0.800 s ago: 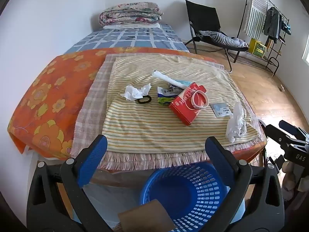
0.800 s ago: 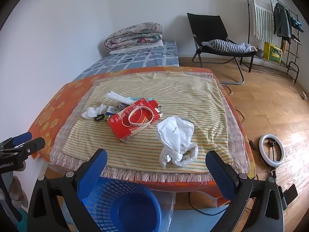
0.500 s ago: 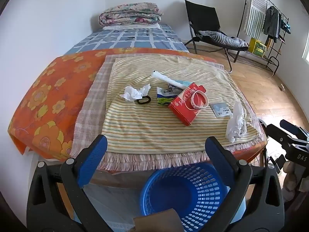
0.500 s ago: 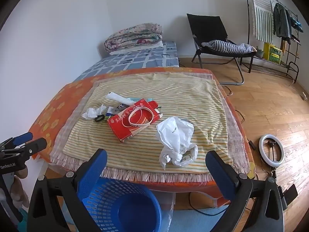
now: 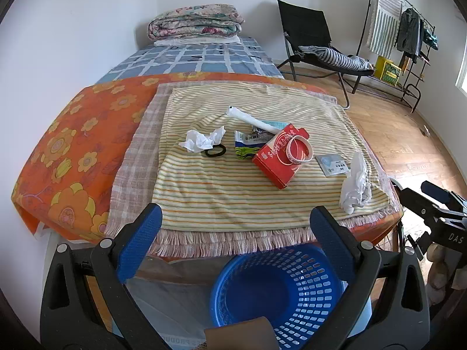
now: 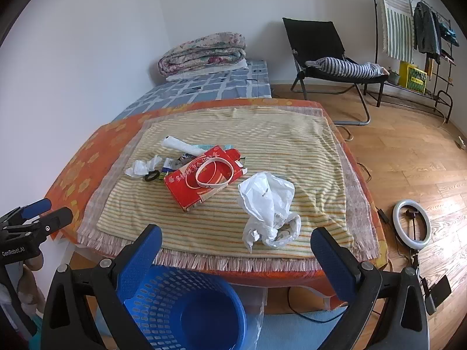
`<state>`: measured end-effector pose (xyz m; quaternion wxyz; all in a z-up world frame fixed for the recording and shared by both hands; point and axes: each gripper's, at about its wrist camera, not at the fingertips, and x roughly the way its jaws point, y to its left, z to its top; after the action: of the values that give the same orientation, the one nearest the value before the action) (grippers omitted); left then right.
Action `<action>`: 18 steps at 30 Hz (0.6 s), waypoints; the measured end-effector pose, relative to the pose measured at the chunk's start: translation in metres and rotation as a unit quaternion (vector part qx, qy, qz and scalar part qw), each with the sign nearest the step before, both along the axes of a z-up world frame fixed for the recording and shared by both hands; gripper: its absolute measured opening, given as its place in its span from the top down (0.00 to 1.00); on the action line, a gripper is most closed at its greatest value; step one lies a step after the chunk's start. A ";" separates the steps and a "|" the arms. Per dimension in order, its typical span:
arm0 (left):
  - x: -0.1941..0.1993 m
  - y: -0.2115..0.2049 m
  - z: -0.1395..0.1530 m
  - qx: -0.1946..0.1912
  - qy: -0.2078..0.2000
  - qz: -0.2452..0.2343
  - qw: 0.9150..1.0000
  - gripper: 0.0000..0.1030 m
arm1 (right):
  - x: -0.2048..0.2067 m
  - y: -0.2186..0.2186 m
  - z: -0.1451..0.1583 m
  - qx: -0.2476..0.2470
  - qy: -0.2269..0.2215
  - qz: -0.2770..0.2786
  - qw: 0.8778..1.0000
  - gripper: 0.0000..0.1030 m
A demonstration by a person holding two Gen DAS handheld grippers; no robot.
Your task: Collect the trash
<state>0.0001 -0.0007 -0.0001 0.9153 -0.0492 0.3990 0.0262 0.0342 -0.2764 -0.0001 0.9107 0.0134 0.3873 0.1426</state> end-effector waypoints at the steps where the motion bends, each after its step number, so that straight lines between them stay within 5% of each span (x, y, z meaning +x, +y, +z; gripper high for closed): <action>1: 0.000 0.000 0.000 0.000 0.000 0.000 1.000 0.00 | 0.000 0.000 -0.001 0.001 0.001 0.000 1.000 0.00; 18: 0.000 0.000 0.000 0.001 -0.001 0.000 1.000 0.00 | 0.000 0.003 -0.004 0.002 0.003 0.004 1.000 0.00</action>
<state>-0.0001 -0.0008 0.0000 0.9157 -0.0486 0.3981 0.0262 0.0338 -0.2731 -0.0044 0.9089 0.0139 0.3901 0.1468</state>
